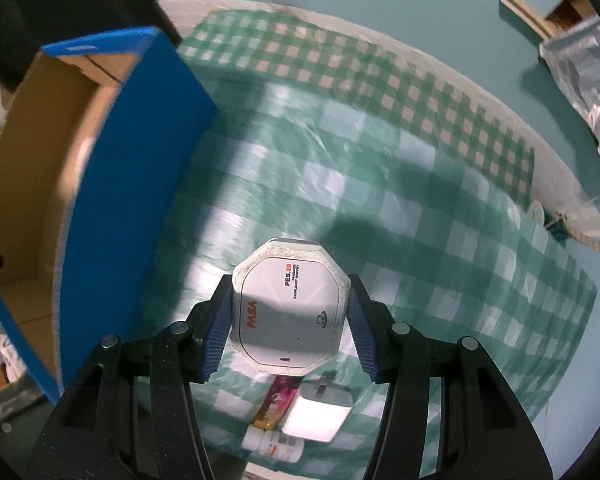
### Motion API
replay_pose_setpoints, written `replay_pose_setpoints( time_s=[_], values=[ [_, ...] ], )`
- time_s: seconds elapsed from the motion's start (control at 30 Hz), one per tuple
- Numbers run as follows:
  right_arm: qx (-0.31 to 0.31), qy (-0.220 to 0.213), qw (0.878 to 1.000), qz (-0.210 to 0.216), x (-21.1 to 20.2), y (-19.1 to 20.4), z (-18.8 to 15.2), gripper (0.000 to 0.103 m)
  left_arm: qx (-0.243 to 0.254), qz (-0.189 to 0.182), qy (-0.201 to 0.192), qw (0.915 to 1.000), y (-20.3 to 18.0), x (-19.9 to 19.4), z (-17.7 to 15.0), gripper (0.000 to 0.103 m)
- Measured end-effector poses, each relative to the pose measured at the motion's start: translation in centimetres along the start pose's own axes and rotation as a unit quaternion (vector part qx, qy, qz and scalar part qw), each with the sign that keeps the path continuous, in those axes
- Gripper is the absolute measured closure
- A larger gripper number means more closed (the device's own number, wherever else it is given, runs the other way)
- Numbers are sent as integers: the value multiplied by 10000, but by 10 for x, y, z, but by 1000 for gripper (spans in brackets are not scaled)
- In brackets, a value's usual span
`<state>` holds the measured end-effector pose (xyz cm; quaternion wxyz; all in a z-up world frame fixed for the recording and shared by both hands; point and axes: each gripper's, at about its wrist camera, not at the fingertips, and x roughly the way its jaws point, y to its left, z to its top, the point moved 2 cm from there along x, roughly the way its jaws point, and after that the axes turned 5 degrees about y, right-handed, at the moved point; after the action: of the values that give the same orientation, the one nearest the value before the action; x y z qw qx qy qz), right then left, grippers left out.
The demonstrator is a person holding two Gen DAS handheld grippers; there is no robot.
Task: Organize rigid objects
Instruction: 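Carry the octagonal device with the right gripper into the box and release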
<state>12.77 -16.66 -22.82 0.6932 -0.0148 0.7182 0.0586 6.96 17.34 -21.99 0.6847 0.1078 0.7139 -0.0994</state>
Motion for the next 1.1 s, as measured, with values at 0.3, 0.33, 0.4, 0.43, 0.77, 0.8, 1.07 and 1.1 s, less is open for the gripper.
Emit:
replay_pose_setpoints(
  time_s=[0.3,0.33,0.4,0.43,0.77,0.8,1.07,1.1],
  values=[
    [-544,-361,9977,158,-44,40,22,49,3,-6,-9,10000,0,-1,0,94],
    [-608,-397,9972,173,-48,44,26,49,3,-12,-12,10000,0,-1,0,94],
    [-738,-458,9960,186,-55,54,30,49,4,-16,-17,10000,0,-1,-1,94],
    [-843,-498,9950,188,-59,62,34,49,3,-12,-12,10000,0,-1,-1,94],
    [-1550,-629,9858,153,-68,116,60,49,-7,-2,-33,10000,1,0,-3,94],
    [-1593,-622,9852,149,-66,121,61,49,-9,-12,-35,10000,1,0,-4,94],
    [-1889,-455,9809,89,-44,147,70,49,-4,-9,-44,10000,1,-1,-4,94],
    [-1904,-422,9808,92,-41,149,71,49,-5,-7,-48,10000,1,-1,-4,94]
  ],
)
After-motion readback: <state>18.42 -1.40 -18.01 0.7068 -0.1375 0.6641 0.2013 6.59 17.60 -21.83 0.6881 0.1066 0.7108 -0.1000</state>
